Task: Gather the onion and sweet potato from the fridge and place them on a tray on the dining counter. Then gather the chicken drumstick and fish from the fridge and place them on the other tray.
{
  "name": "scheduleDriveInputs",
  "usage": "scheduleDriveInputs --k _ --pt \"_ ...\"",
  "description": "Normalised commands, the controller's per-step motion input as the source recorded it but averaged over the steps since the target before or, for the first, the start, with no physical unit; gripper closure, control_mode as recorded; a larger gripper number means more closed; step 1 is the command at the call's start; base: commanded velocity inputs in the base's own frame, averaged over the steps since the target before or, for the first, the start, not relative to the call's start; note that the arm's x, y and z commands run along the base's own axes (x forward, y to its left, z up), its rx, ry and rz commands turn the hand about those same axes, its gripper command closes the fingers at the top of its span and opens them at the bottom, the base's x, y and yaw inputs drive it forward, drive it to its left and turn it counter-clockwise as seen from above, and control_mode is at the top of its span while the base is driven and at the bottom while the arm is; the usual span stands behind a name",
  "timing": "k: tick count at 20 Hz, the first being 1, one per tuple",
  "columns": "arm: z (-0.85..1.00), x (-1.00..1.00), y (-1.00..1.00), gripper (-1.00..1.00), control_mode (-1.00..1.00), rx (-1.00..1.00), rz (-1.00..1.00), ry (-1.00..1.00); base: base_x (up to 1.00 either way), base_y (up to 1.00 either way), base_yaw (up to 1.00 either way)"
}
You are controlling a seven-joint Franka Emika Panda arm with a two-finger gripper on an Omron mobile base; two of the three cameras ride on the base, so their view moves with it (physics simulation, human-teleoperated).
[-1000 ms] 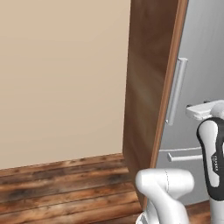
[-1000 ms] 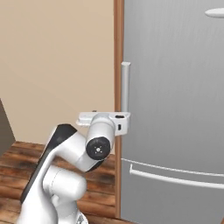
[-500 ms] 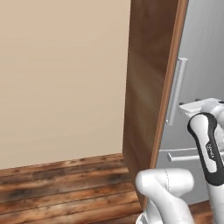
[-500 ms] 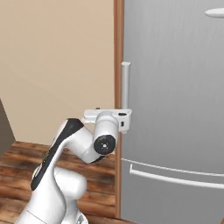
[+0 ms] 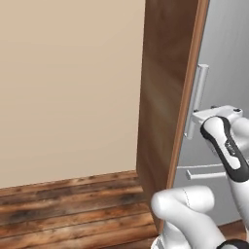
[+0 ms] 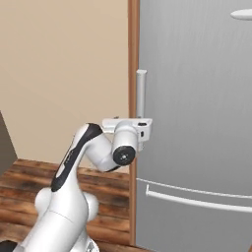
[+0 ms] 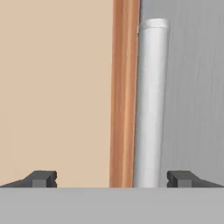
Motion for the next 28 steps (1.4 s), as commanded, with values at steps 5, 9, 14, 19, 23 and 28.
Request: scheduleDriveInputs --k 5,9,14,19,23,28 --pt "-0.06 0.38 -0.25 -1.00 -1.00 0.00 0.00 0.00 0.00 0.00 0.00" --pt "-0.11 0.37 -0.27 -1.00 -1.00 0.00 0.00 0.00 0.00 0.00 0.00" --pt "-0.18 0.43 -0.12 -1.00 -1.00 0.00 0.00 0.00 0.00 0.00 0.00" --pt "-0.22 0.57 0.00 -1.00 -1.00 0.00 0.00 0.00 0.00 0.00 0.00" --pt "-0.21 0.67 -0.01 -1.00 -1.00 0.01 0.00 0.00 0.00 0.00 0.00" --pt "-0.26 0.78 0.00 -1.00 -1.00 0.00 0.00 0.00 0.00 0.00 0.00"
